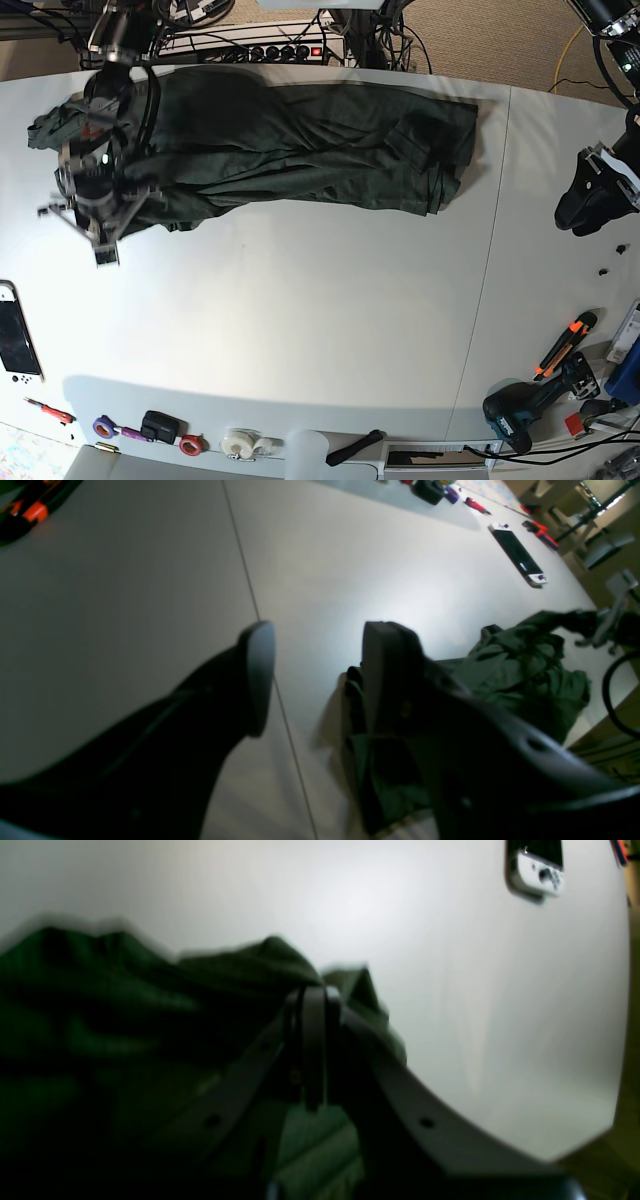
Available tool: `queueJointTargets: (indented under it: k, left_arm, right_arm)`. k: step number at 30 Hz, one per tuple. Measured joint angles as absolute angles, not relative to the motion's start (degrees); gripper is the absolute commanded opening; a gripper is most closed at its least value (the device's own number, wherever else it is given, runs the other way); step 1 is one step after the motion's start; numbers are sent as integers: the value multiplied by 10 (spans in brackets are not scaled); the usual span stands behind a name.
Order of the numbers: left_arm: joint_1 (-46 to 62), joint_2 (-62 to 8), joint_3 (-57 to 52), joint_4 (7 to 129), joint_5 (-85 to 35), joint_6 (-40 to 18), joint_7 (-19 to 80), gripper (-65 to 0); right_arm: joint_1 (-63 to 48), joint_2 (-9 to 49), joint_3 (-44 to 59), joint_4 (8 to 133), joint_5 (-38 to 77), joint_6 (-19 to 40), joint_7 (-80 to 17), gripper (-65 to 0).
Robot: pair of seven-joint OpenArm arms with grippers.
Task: Layout the t-shirt on the table in an organized manner, then fold the t-shirt properly
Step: 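Fold the grasped shirt end with the right gripper over the strip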
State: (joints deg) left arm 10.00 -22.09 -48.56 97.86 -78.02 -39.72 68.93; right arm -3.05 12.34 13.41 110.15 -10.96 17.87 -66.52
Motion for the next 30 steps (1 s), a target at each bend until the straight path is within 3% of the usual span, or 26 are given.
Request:
queueJointTargets:
  k: [7,17,20,22,30]
  left_arm:
    - [100,-221,-486,979,-780,-397,689,-355]
    - [100,-221,-486,979,-780,-397,690,-355]
    - [100,-221,-486,979,-780,-397,690,-355]
    - [100,-221,-486,979,-780,-397,690,-355]
    - [100,-221,-486,979,-780,-397,692,-355]
  right_arm:
    - [-102,123,140,1142,-108,178,-670,-650]
    - [-121,122,262,1142,-59,175,-668,-646]
    - [-121,122,271,1142,-28,176,-669,-451]
    - [-121,122,271,1142,-4,190,-669,-360]
    - [-121,122,271,1142,24,194,-635,-355]
